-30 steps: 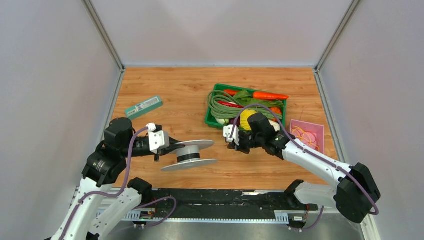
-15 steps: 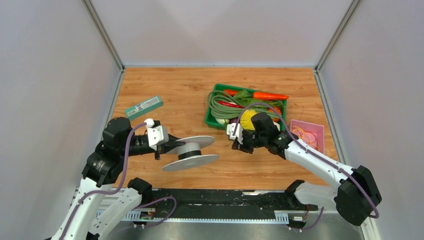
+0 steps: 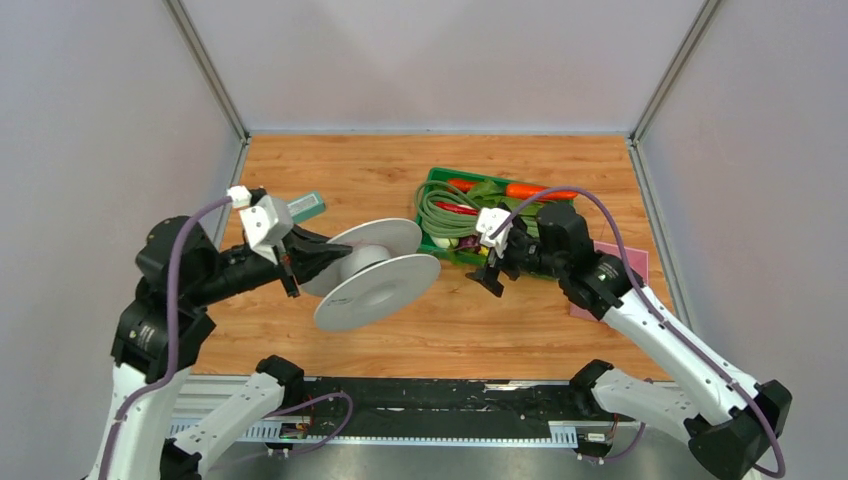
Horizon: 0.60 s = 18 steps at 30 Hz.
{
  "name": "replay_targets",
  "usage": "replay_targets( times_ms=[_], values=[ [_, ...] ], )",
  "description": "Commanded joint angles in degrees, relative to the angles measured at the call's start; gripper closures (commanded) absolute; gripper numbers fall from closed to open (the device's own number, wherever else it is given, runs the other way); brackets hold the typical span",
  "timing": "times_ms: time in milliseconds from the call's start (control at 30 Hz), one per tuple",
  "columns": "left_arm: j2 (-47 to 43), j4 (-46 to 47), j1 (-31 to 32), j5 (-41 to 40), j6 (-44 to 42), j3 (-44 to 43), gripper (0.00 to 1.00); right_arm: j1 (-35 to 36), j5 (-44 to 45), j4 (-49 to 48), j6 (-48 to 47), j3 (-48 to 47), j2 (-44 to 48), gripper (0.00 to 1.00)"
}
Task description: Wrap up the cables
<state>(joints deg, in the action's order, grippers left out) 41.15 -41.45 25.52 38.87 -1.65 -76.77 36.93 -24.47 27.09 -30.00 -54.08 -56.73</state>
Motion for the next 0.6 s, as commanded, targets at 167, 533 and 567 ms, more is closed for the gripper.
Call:
replay_targets(
  times_ms=[167, 533, 567],
  values=[
    [3.06, -4.86, 0.06, -1.35, 6.22, -18.49, 1.00, -0.28, 8.56, -1.85, -12.97, 2.13, 5.22, 0.00],
    [2.71, -3.81, 0.06, 1.29, 7.63, -22.10, 1.00, -1.24, 1.71, -12.68, -20.44, 7.68, 2.59, 0.04],
    [2.62, -3.90, 0.06, 1.12, 7.80, -22.28, 1.00, -1.68, 0.75, -12.76, -20.89, 7.85, 2.50, 0.05]
  ],
)
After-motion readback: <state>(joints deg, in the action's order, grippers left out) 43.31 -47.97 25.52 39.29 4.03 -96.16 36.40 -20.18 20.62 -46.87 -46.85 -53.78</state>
